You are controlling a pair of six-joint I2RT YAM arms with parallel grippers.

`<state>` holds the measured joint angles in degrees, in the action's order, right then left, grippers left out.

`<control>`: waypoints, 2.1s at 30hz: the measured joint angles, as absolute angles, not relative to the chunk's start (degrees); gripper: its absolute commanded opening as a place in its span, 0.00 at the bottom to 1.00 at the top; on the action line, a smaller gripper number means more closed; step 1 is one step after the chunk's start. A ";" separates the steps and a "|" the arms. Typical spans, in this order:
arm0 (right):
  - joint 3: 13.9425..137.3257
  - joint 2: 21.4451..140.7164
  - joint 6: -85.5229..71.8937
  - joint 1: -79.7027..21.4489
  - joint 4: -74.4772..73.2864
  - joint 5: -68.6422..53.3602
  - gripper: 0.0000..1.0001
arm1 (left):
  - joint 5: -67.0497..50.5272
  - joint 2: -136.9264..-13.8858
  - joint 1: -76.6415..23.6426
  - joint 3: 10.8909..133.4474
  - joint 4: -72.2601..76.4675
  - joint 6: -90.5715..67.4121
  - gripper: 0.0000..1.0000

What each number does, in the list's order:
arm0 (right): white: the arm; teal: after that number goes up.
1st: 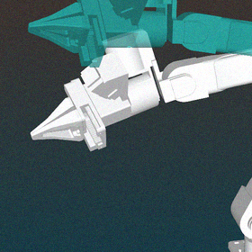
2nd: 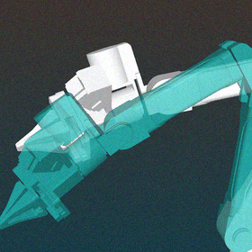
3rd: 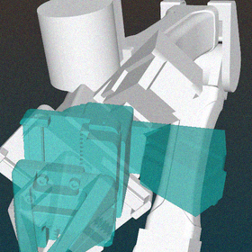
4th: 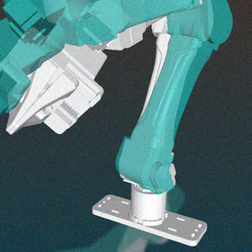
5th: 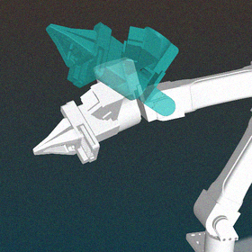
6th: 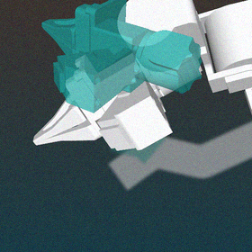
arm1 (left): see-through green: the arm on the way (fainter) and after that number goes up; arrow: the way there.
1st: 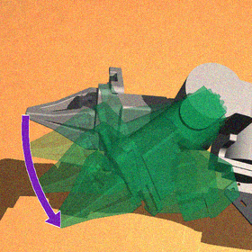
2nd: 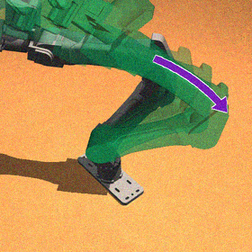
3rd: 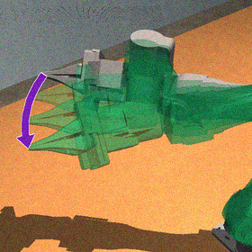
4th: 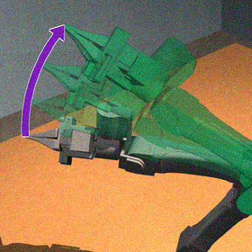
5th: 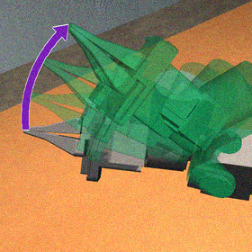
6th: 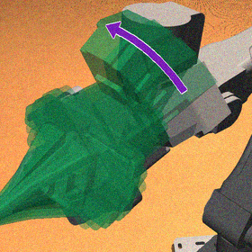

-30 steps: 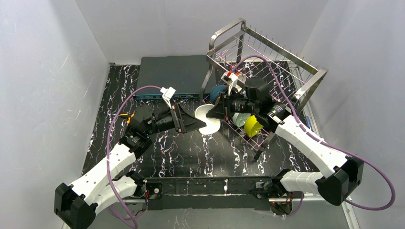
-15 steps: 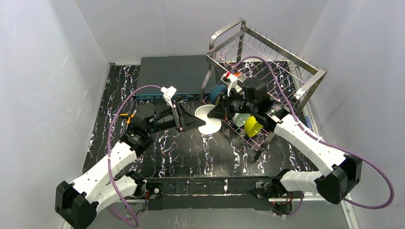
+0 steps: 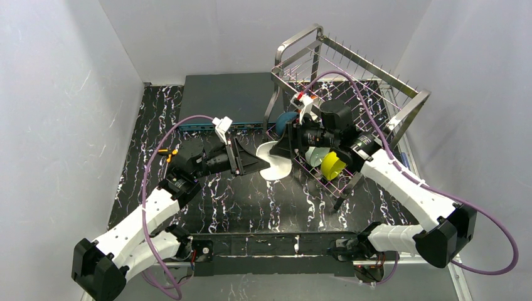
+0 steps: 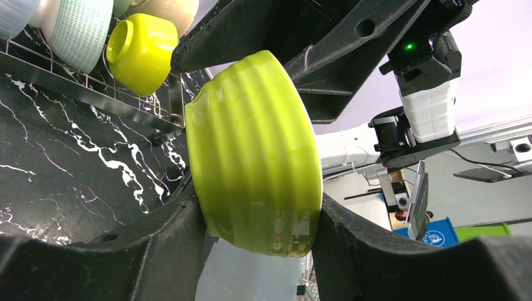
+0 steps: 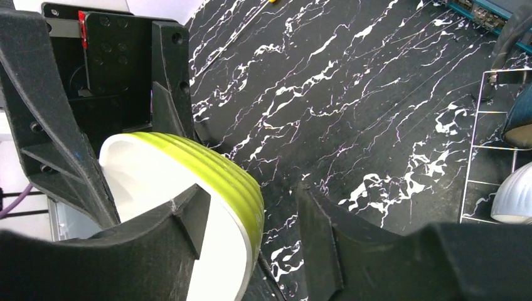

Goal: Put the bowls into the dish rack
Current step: Pick up the bowl from the center of the board, then turn the bowl upside down on the dish rack.

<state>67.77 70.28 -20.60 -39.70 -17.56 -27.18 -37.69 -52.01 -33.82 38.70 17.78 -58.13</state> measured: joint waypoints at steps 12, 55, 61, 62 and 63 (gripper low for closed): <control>69.65 69.63 -19.38 -39.70 -18.31 -25.98 0.96 | -37.30 -51.33 -33.82 36.97 19.73 -58.13 0.00; 60.25 43.72 -6.98 -39.70 -16.80 -15.94 0.99 | -21.37 -61.36 -33.82 61.12 14.72 -14.00 0.00; 58.22 43.99 -2.50 -39.68 -18.04 -23.70 0.99 | -22.04 -66.41 -33.82 70.63 12.05 -0.67 0.00; 58.22 44.14 -1.56 -39.70 -18.33 -24.71 0.99 | -22.26 -67.29 -33.82 72.12 11.70 1.67 0.00; 58.22 44.25 -0.86 -39.68 -18.39 -25.50 0.99 | -22.59 -68.16 -33.82 73.56 11.55 4.01 0.00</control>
<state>58.22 44.25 -0.86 -39.68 -18.39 -25.50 -22.59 -68.16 -33.82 73.56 11.55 4.01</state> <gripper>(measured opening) 0.985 0.520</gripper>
